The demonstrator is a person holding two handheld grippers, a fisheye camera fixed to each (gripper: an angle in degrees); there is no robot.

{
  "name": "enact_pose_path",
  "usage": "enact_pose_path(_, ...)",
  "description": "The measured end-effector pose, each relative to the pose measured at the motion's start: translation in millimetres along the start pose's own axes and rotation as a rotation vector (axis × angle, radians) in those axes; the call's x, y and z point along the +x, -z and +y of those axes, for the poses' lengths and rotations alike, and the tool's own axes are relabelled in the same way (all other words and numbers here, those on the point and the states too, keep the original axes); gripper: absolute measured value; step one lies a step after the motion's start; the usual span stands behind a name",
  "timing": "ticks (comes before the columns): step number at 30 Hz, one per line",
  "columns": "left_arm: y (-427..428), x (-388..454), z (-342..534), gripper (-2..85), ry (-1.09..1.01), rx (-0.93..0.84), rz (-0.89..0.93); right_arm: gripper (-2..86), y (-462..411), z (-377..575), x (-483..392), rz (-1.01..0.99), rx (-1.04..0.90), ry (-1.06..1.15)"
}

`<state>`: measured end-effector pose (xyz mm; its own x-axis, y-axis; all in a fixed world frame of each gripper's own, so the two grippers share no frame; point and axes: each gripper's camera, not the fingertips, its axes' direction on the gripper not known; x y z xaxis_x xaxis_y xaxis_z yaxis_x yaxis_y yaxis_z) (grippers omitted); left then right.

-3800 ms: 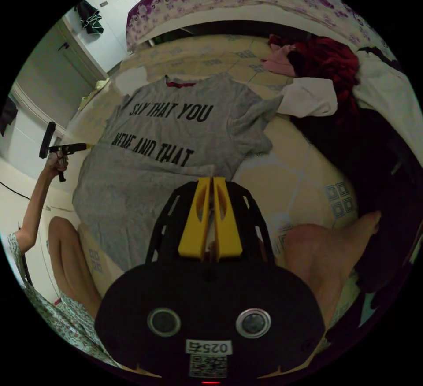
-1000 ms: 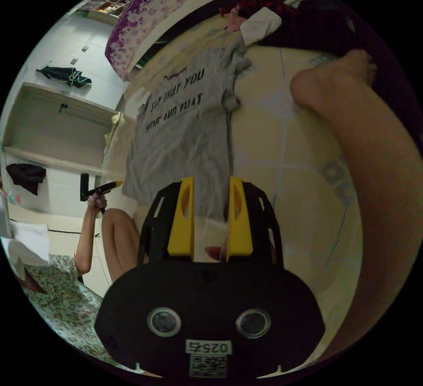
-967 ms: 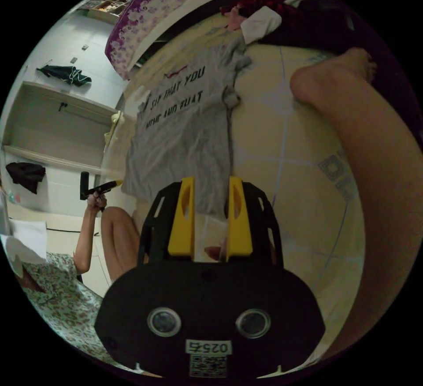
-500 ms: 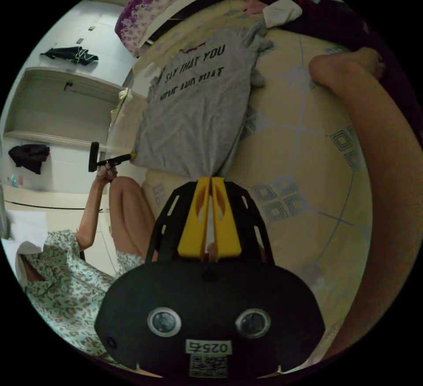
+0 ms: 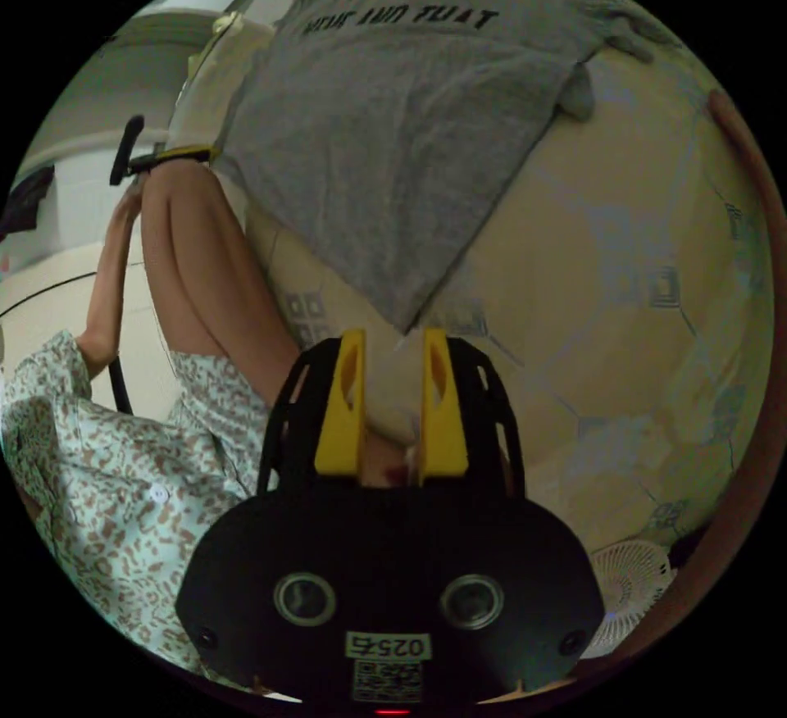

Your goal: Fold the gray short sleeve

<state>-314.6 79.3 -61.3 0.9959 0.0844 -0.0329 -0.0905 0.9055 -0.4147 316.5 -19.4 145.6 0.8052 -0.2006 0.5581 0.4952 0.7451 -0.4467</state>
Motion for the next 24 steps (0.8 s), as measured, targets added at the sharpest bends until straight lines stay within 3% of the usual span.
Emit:
enact_pose_path(3, 23, -28, 24, 6.2, 0.176, 0.048, -0.063, 12.7, 45, 15, 20, -0.033, 0.151, -0.034)
enact_pose_path(6, 88, 0, 44, 5.5, 0.228, 0.372, 0.045, 13.6, 123, 0, 61, -0.049, 0.415, -0.074)
enact_pose_path(8, 123, 86, 32, 5.9, 0.060, 0.615, 0.214, 13.7, 178, -38, 104, -0.067, 0.560, -0.075)
enact_pose_path(11, 109, 242, -14, 6.2, -0.176, 0.711, 0.256, 13.9, 215, -102, 170, -0.151, 0.581, -0.082)
enact_pose_path(13, 82, 332, -41, 7.3, -0.332, 0.723, 0.333, 13.8, 225, -131, 207, -0.150, 0.593, -0.125)
enact_pose_path(17, 20, 461, -112, 8.1, -0.350, 0.610, 0.166, 13.7, 218, -173, 263, -0.222, 0.455, -0.181)
enact_pose_path(21, -5, 501, -130, 6.4, -0.353, 0.572, 0.121, 12.4, 203, -183, 272, -0.164, 0.394, -0.180)
enact_pose_path(24, -14, 522, -127, 2.5, -0.354, 0.591, -0.031, 11.1, 192, -186, 280, -0.320, 0.363, -0.162)
